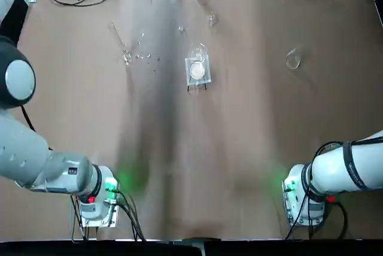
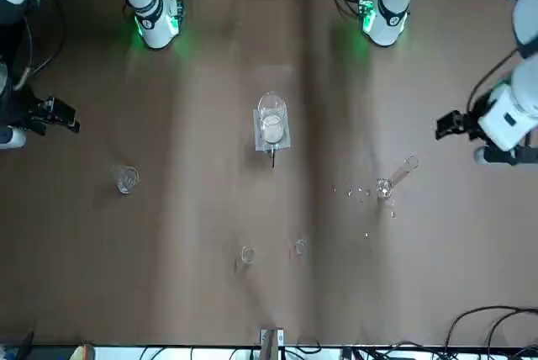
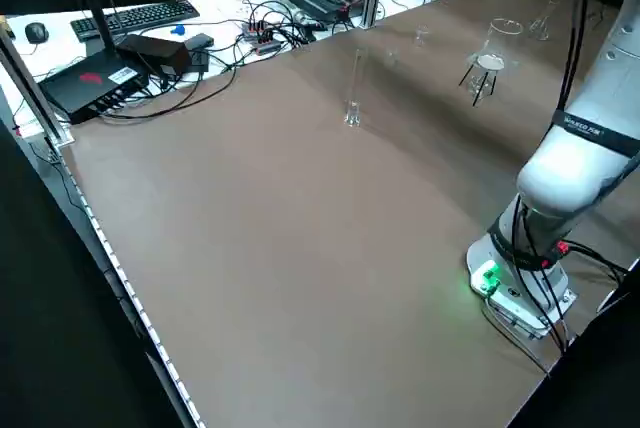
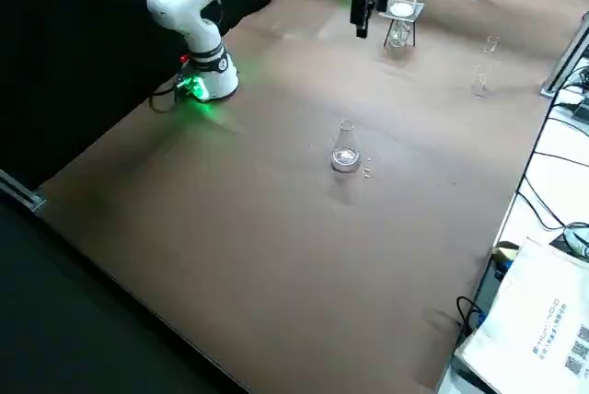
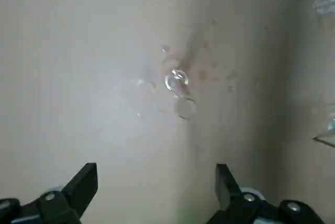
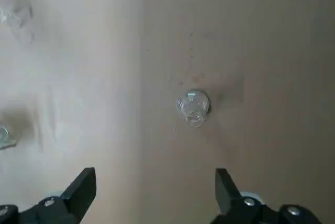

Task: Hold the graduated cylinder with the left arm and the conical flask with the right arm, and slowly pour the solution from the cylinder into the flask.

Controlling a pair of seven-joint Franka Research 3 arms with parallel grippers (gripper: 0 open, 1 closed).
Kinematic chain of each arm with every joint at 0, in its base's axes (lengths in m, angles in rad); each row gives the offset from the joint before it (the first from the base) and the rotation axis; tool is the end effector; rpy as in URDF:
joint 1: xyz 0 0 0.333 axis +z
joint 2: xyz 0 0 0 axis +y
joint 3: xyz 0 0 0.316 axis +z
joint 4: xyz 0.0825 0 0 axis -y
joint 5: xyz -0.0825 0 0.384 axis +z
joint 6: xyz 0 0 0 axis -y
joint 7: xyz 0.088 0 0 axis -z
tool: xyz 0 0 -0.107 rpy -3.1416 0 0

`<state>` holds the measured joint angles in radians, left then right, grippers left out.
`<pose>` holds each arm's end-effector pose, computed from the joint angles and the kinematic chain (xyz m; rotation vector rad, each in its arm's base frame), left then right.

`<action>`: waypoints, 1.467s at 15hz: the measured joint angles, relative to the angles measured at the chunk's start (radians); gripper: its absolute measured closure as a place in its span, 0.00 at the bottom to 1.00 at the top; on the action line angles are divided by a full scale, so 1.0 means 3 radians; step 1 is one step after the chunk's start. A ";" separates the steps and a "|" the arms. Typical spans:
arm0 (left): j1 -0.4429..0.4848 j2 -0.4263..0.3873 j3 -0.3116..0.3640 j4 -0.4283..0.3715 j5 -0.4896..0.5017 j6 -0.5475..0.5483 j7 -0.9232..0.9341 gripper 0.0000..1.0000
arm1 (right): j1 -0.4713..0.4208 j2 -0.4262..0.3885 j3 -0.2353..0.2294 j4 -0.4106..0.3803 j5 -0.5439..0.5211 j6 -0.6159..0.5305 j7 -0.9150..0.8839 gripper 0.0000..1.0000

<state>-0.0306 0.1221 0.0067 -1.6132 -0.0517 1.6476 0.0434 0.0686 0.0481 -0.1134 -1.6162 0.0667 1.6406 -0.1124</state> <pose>0.5907 -0.0195 0.5409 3.0858 -0.0943 -0.1347 0.5728 -0.0175 0.5823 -3.0773 -0.0958 0.0285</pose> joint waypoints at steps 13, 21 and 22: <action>0.1255 0.0799 -0.0001 0.0089 -0.2134 0.0124 0.4213 0.00 | -0.0258 0.0152 -0.0010 -0.0228 0.0173 0.0115 -0.2127 0.03; 0.1463 0.1825 -0.0026 0.0090 -0.3221 -0.0573 0.6598 0.00 | -0.0837 0.0470 -0.0018 -0.0367 0.1036 -0.0193 -0.4088 0.05; 0.1449 0.1920 -0.0059 0.0092 -0.3244 -0.0704 0.6679 0.00 | -0.0910 0.0537 -0.0018 -0.0367 0.1122 -0.0198 -0.4338 0.04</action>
<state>0.4039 0.6983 -0.0111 -1.5857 -1.0248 1.4363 2.0470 -0.2044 0.2092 -0.1189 -1.7264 0.4032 1.5812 -1.4138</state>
